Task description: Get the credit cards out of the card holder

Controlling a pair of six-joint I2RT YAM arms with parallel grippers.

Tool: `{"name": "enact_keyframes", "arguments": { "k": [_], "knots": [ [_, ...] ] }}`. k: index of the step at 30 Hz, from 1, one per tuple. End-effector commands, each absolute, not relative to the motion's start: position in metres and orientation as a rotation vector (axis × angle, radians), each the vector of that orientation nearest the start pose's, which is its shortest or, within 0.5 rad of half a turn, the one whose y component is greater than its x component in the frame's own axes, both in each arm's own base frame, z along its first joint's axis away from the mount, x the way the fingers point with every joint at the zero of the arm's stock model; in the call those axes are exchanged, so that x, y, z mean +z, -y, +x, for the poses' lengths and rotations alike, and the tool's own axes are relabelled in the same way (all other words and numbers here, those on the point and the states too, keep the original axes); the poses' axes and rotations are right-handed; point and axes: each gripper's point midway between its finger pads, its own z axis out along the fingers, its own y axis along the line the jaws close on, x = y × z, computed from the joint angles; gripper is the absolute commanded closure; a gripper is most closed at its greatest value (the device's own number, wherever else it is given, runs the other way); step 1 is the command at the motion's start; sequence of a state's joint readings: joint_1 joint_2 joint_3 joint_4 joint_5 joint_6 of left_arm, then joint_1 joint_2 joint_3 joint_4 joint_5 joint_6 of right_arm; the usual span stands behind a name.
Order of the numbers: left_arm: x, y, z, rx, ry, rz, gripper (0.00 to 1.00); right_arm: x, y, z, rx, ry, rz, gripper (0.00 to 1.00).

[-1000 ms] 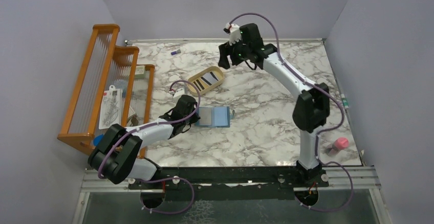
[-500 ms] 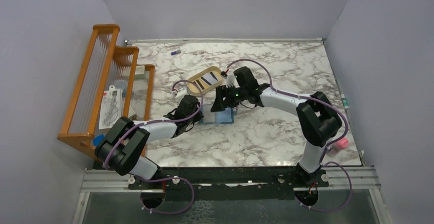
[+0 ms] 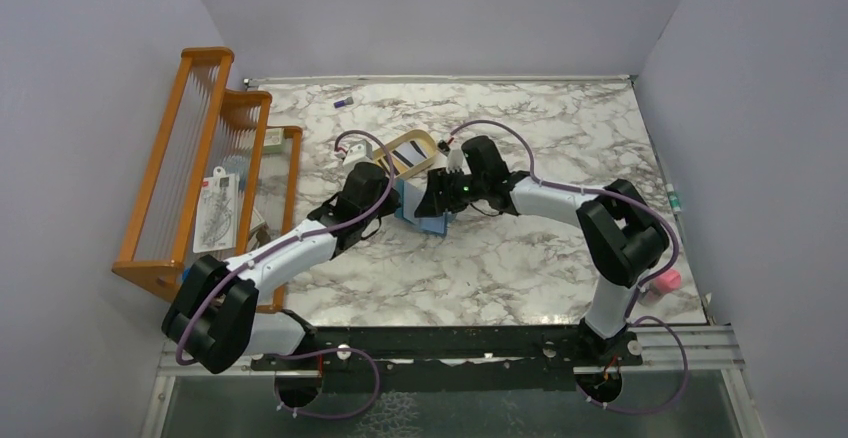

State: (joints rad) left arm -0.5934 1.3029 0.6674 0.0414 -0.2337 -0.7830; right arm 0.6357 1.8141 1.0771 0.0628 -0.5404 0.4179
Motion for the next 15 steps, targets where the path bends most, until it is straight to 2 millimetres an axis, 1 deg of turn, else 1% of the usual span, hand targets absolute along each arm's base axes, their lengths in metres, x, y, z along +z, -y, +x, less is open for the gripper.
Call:
{"name": "enact_keyframes", "arguments": {
  "k": [1, 9, 15],
  "knots": [
    [0.118, 0.2, 0.317, -0.524, -2.172, -0.304, 1.0, 0.081, -0.358, 0.294, 1.152, -2.295, -0.618, 0.36],
    [0.116, 0.207, 0.317, -0.516, -2.191, -0.279, 1.0, 0.069, -0.347, 0.291, 1.088, -2.314, -0.586, 0.32],
    [0.119, 0.205, 0.317, -0.486, -2.198, -0.261, 1.0, 0.075, -0.331, 0.296, 0.995, -2.272, -0.496, 0.3]
  ]
}}
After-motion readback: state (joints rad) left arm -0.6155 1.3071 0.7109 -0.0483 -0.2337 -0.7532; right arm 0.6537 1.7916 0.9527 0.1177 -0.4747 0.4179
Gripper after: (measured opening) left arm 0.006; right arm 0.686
